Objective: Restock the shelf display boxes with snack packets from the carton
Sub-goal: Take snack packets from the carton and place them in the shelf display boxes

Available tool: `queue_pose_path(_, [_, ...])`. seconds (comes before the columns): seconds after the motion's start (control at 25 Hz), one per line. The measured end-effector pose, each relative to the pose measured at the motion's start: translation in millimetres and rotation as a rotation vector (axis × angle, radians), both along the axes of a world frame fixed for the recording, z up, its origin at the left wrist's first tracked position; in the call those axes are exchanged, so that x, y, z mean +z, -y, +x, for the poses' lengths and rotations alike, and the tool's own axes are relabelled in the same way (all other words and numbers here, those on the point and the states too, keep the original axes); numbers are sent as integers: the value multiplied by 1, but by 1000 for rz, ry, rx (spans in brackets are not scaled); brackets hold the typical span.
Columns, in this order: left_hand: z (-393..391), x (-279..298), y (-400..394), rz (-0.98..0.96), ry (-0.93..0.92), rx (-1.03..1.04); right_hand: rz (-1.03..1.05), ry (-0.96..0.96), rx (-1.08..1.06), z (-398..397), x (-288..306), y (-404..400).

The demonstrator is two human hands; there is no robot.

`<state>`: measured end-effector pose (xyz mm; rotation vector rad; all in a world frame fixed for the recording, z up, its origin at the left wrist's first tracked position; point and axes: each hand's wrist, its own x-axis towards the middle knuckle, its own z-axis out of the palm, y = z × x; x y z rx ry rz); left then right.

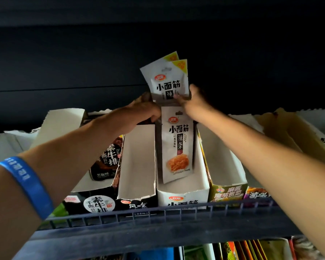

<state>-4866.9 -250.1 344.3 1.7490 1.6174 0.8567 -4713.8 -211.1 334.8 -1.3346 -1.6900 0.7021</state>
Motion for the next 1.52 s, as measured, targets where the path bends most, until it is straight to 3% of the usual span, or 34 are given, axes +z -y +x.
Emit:
queue_pose_path(0.12, [-6,2,3,-71,56,-36,11,132,-25,4,-4,0])
queue_pose_path(0.24, [-12,3,1,-94,134,-59,-28,-1,21,12,2,1])
queue_pose_path(0.44, [-8,-11,-2,64,31,-18,-37,7,114,15,-7,8])
queue_pose_path(0.8, [-1,-18,7,15,-167,-127,-213,317,335,55,-13,0])
queue_pose_path(1.04, [-4,-24,1,262,-45,54,92,235,79,41,-18,11])
queue_pose_path(1.28, [7,-22,-1,219,-61,110,8,18,44,21,-23,6])
queue_pose_path(1.44, [8,-28,0,388,-146,290,248,95,-301,19,-24,16])
queue_pose_path(1.52, [6,-29,3,446,-267,316,467,255,-249,21,-25,22])
